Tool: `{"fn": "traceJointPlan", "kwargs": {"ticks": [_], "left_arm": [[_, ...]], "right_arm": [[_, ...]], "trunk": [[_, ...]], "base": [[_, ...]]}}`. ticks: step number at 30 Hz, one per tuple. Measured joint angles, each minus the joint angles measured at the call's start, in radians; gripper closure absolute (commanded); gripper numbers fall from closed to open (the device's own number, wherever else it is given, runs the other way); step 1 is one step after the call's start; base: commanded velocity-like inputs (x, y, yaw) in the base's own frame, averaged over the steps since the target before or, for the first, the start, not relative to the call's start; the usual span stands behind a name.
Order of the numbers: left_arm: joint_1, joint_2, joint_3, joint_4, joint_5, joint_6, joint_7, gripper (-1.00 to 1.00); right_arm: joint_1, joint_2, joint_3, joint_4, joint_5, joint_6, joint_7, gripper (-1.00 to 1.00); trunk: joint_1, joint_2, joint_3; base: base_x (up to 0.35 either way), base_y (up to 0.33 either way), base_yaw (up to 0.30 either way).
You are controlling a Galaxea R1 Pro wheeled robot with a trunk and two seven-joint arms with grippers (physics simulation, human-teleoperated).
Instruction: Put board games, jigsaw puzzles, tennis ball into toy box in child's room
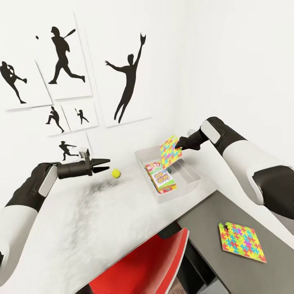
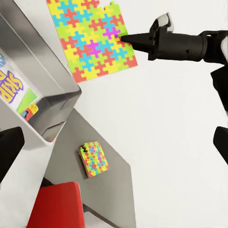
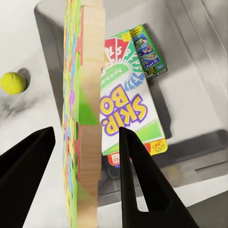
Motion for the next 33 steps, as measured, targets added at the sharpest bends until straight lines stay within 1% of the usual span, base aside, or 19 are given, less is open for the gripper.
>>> {"fn": "traceJointPlan", "kwargs": {"ticks": [5, 8, 10, 12, 17, 29, 33], "left_arm": [[-0.020, 0.018, 0.001, 0.000, 0.001, 0.000, -0.003, -1.00], [-0.023, 0.023, 0.000, 0.000, 0.001, 0.000, -0.004, -1.00], [-0.024, 0.025, 0.000, 0.000, 0.001, 0.000, -0.004, -1.00], [-0.024, 0.026, 0.000, 0.000, 0.001, 0.000, -0.004, -1.00], [-0.025, 0.027, 0.000, 0.000, 0.001, 0.000, -0.004, -1.00], [-0.025, 0.027, 0.000, 0.001, 0.001, 0.000, -0.004, -1.00], [-0.025, 0.027, 0.000, 0.001, 0.001, 0.000, -0.004, -1.00]], "right_arm": [[0.000, 0.002, 0.002, 0.000, 0.002, 0.000, 0.000, 1.00], [0.000, 0.004, 0.002, 0.000, 0.001, 0.000, 0.000, 1.00], [0.000, 0.011, 0.002, -0.001, -0.001, 0.000, 0.000, 1.00], [0.000, 0.023, 0.003, 0.000, -0.001, 0.000, 0.000, 1.00], [0.000, 0.033, 0.004, 0.000, 0.001, 0.000, 0.000, 1.00], [0.001, 0.041, 0.005, -0.001, 0.004, 0.000, 0.000, 1.00], [0.002, 0.049, 0.006, -0.001, 0.004, 0.000, 0.000, 1.00]], "trunk": [[0.000, 0.000, -0.008], [0.000, 0.000, -0.013], [0.000, 0.000, -0.016], [0.000, 0.000, -0.020], [0.000, 0.000, -0.028], [0.000, 0.000, -0.047], [0.000, 0.000, -0.054]], "base": [[0.000, 0.000, 0.000], [0.000, 0.000, 0.000], [0.000, 0.000, 0.000], [0.000, 0.000, 0.000], [0.000, 0.000, 0.000], [0.000, 0.000, 0.034], [0.000, 0.000, 0.067]]}}
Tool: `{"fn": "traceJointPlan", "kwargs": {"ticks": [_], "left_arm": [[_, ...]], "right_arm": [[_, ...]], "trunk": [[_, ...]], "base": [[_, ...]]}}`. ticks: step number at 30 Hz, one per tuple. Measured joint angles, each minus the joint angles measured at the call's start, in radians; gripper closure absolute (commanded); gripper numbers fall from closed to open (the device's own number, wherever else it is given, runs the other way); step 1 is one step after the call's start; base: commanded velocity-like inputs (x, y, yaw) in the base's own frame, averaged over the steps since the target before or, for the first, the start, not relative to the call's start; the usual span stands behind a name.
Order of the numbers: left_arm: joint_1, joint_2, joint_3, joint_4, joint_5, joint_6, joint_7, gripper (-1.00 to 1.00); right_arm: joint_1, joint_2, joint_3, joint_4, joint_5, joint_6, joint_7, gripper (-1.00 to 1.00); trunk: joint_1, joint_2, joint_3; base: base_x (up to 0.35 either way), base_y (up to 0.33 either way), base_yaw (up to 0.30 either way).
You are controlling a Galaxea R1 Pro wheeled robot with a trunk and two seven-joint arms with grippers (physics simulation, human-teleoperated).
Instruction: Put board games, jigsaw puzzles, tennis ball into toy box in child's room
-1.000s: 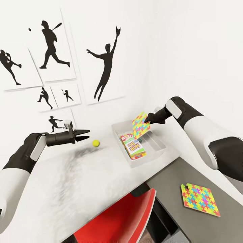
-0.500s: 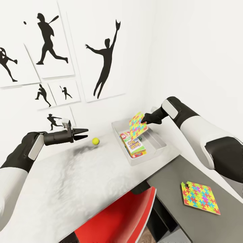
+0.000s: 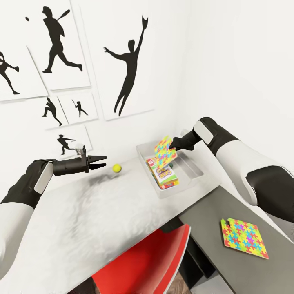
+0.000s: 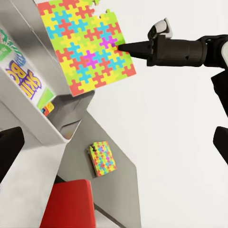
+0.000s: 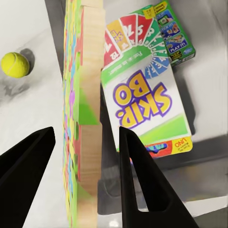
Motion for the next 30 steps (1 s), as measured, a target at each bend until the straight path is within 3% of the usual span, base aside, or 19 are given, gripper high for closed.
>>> {"fn": "traceJointPlan", "kwargs": {"ticks": [8, 11, 13, 16, 20, 30], "left_arm": [[0.000, 0.002, 0.001, 0.000, 0.000, 0.000, 0.000, -1.00], [-0.001, 0.003, 0.003, 0.000, 0.000, 0.000, 0.000, -1.00], [-0.001, 0.003, 0.017, -0.001, 0.000, 0.000, 0.000, -1.00], [-0.004, 0.004, 0.076, 0.000, 0.003, 0.000, -0.003, -1.00], [-0.005, 0.003, 0.110, 0.001, 0.001, 0.000, -0.004, -1.00], [-0.005, 0.002, 0.121, 0.001, 0.000, 0.000, -0.004, -1.00]], "right_arm": [[0.002, 0.005, 0.003, 0.000, 0.003, 0.000, -0.001, 1.00], [0.003, 0.004, 0.021, 0.000, 0.003, 0.000, 0.000, 1.00], [0.003, 0.004, 0.038, 0.000, 0.002, 0.000, 0.000, 1.00], [0.003, 0.003, 0.057, 0.000, 0.001, 0.000, 0.001, 1.00], [0.003, -0.002, 0.064, 0.000, 0.000, 0.000, 0.008, 1.00], [0.003, -0.011, 0.066, 0.000, -0.003, 0.000, 0.048, 1.00]], "trunk": [[0.000, 0.000, -0.013], [0.000, 0.000, -0.018], [0.000, 0.000, -0.021], [0.000, 0.000, -0.026], [0.000, 0.000, -0.033], [0.000, 0.000, -0.049]], "base": [[0.000, 0.000, 0.070], [0.000, 0.000, 0.070], [0.000, 0.000, 0.070], [0.000, 0.000, 0.070], [0.000, 0.000, 0.070], [0.000, 0.000, 0.070]]}}
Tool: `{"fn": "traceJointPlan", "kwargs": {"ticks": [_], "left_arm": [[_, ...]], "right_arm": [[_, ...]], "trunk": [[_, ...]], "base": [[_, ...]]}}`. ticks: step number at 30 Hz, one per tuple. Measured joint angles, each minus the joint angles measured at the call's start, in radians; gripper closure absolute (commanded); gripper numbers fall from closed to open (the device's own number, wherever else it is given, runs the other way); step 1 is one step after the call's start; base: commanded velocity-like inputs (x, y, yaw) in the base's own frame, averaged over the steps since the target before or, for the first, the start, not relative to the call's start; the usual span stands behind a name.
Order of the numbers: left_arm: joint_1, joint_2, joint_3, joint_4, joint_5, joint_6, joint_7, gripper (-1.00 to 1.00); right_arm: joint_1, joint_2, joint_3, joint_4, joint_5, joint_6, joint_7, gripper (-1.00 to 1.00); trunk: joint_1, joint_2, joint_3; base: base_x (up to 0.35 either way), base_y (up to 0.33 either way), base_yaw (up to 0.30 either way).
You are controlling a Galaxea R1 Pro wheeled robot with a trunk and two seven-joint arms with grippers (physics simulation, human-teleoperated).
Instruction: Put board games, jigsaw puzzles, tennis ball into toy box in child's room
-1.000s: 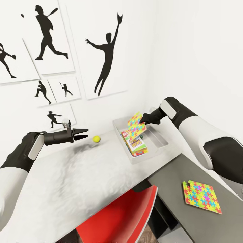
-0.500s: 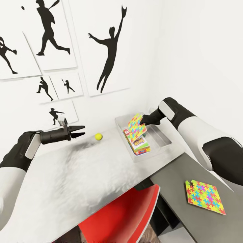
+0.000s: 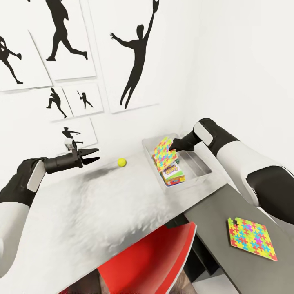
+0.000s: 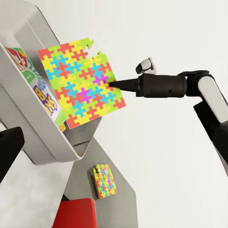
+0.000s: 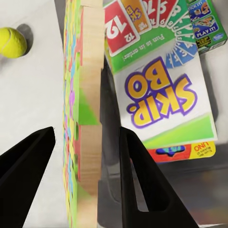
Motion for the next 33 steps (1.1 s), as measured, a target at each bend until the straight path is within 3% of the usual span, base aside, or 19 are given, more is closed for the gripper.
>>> {"fn": "traceJointPlan", "kwargs": {"ticks": [12, 28, 33], "left_arm": [[0.000, 0.000, -0.002, 0.000, 0.000, 0.000, 0.000, -1.00], [0.000, 0.000, 0.000, 0.000, 0.000, 0.000, 0.000, -1.00], [0.000, 0.000, 0.000, 0.000, 0.000, 0.000, 0.000, -1.00]], "right_arm": [[-0.004, -0.012, -0.010, -0.003, -0.009, 0.000, 0.004, 1.00], [-0.007, -0.062, -0.016, -0.007, -0.012, 0.000, 0.004, 1.00], [-0.007, -0.064, -0.016, -0.002, -0.012, 0.000, 0.004, 1.00]], "trunk": [[0.000, 0.000, -0.018], [0.000, 0.000, -0.020], [0.000, 0.000, -0.020]], "base": [[0.000, 0.000, 0.059], [0.000, 0.000, 0.003], [0.000, 0.000, 0.000]]}}
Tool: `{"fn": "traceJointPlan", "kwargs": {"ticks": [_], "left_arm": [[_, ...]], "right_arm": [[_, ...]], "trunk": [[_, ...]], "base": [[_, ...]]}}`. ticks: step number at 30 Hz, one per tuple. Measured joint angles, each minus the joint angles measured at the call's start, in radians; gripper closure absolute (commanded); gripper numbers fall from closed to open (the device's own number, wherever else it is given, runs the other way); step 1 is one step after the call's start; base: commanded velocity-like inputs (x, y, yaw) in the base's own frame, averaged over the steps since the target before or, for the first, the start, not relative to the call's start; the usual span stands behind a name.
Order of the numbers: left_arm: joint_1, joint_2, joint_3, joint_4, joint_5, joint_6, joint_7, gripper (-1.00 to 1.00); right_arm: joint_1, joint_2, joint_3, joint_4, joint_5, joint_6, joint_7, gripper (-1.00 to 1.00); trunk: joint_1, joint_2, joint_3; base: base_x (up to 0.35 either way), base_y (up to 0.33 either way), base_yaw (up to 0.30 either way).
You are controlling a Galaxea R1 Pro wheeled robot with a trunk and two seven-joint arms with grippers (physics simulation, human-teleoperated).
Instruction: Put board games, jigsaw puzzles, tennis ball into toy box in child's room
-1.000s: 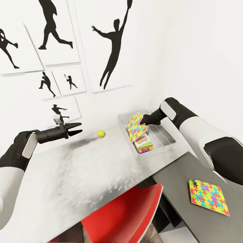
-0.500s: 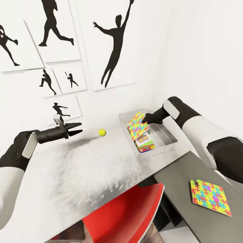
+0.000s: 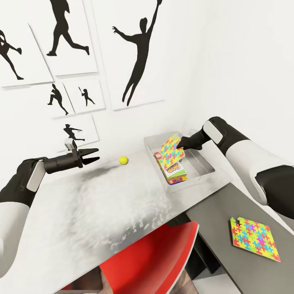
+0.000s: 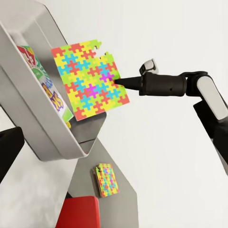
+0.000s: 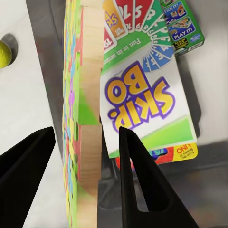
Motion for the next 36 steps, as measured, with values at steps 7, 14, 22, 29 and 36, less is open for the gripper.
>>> {"fn": "traceJointPlan", "kwargs": {"ticks": [7, 14, 22, 29, 36], "left_arm": [[0.000, 0.000, -0.003, 0.000, 0.000, 0.000, 0.000, -1.00], [0.000, 0.000, -0.002, 0.000, 0.000, 0.000, 0.000, -1.00], [0.000, 0.000, 0.000, 0.000, 0.000, 0.000, 0.000, -1.00], [0.000, 0.001, 0.001, 0.000, 0.001, 0.000, 0.000, -1.00], [0.000, 0.009, 0.005, -0.001, 0.003, 0.000, -0.003, -1.00]], "right_arm": [[0.002, 0.003, 0.001, 0.003, 0.005, 0.000, 0.000, 1.00], [0.009, -0.003, 0.002, -0.006, -0.001, 0.000, 0.010, 1.00], [0.010, -0.003, 0.001, -0.007, -0.001, 0.000, 0.023, 1.00], [0.006, -0.006, 0.001, -0.007, 0.000, 0.000, 0.023, 1.00], [0.004, -0.037, 0.001, -0.007, 0.002, 0.000, 0.022, 1.00]], "trunk": [[0.000, 0.000, 0.000], [0.000, 0.000, 0.000], [0.000, 0.000, -0.008], [0.000, 0.000, -0.019], [0.000, 0.000, -0.031]], "base": [[0.000, 0.000, 0.000], [0.000, 0.000, 0.000], [0.000, 0.000, 0.000], [0.000, 0.000, 0.000], [0.000, 0.000, 0.000]]}}
